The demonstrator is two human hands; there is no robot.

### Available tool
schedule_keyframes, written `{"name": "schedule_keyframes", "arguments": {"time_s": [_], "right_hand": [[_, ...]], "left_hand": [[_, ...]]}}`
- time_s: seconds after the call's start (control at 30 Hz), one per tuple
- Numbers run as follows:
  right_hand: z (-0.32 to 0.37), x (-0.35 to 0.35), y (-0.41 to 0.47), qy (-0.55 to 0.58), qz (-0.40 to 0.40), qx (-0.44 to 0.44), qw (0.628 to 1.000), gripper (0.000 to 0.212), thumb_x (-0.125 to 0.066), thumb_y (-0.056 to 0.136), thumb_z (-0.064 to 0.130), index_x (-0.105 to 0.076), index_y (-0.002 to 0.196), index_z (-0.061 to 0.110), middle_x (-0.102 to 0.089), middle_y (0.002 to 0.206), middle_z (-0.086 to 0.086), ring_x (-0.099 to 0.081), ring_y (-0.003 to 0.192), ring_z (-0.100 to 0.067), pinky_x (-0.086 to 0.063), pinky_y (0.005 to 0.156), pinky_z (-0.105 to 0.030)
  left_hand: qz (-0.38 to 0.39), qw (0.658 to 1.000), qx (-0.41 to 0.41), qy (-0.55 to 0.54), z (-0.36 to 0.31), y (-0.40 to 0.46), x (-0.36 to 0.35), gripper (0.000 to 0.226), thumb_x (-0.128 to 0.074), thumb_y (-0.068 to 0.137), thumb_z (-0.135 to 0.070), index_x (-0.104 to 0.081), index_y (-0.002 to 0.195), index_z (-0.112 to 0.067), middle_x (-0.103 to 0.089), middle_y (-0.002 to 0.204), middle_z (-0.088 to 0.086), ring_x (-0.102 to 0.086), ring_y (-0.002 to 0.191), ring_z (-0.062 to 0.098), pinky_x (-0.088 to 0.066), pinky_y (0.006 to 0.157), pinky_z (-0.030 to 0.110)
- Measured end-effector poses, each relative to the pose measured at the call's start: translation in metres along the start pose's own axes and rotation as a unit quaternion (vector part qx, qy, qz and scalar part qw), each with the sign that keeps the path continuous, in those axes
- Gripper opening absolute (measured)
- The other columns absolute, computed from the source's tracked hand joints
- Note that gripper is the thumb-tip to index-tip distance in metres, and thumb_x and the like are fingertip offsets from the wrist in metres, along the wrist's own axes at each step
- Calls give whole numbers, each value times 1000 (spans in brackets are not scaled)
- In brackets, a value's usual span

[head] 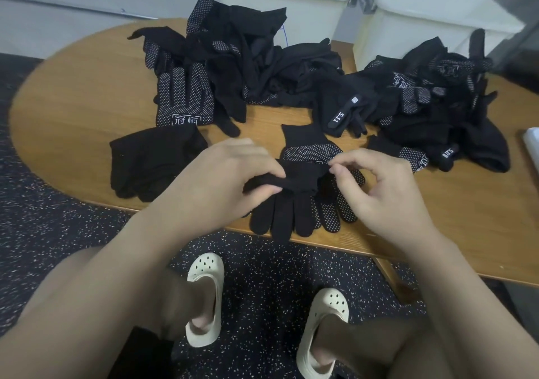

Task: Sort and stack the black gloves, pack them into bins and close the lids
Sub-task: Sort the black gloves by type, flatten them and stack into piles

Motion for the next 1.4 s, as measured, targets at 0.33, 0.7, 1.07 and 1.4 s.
{"name": "schedule_keyframes", "arguments": {"time_s": [0.33, 0.7, 1.07, 1.4], "right_hand": [[12, -38, -6, -13, 92, 25, 995, 32, -55, 103, 33, -69, 125, 15, -63, 127, 8, -59, 122, -15, -48, 103, -48], [12, -48, -14, -93, 139, 4, 986, 47, -53, 100, 42, -63, 139, 19, -58, 146, 7, -49, 137, -12, -32, 122, -41], [17, -67, -31, -196, 241, 1, 950, 69, -15, 104, 56, -17, 164, 21, -11, 170, 8, -4, 156, -2, 0, 129, -31], [9, -53, -41, -272, 233, -59, 932, 90, -10, 97, 73, -12, 164, 14, -7, 172, 1, 1, 158, -7, 7, 129, -41]], "left_hand": [[56, 998, 10, -24, 3, -7, -15, 17, -82, 86, -24, -76, 101, -23, -72, 99, -14, -63, 92, 14, -55, 81, 43], [20, 998, 43, -27, 4, -5, -13, 34, -55, 100, -46, -78, 105, -23, -68, 118, -12, -62, 107, 11, -50, 97, 40], [213, 971, 84, 71, 10, -17, -59, 77, 0, 98, -58, 9, 164, -19, 16, 171, -8, 22, 153, 0, 14, 125, 25], [220, 953, 164, 132, 23, -31, -45, 99, 2, 86, -74, 11, 163, -13, 16, 171, -1, 15, 157, 8, 3, 130, 34]]}}
Point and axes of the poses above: each hand's wrist, its own y-axis towards the middle knuckle, its own x-axis out of the back of the hand, z = x × y, the point moved 8 cm from there along y, towards the middle knuckle
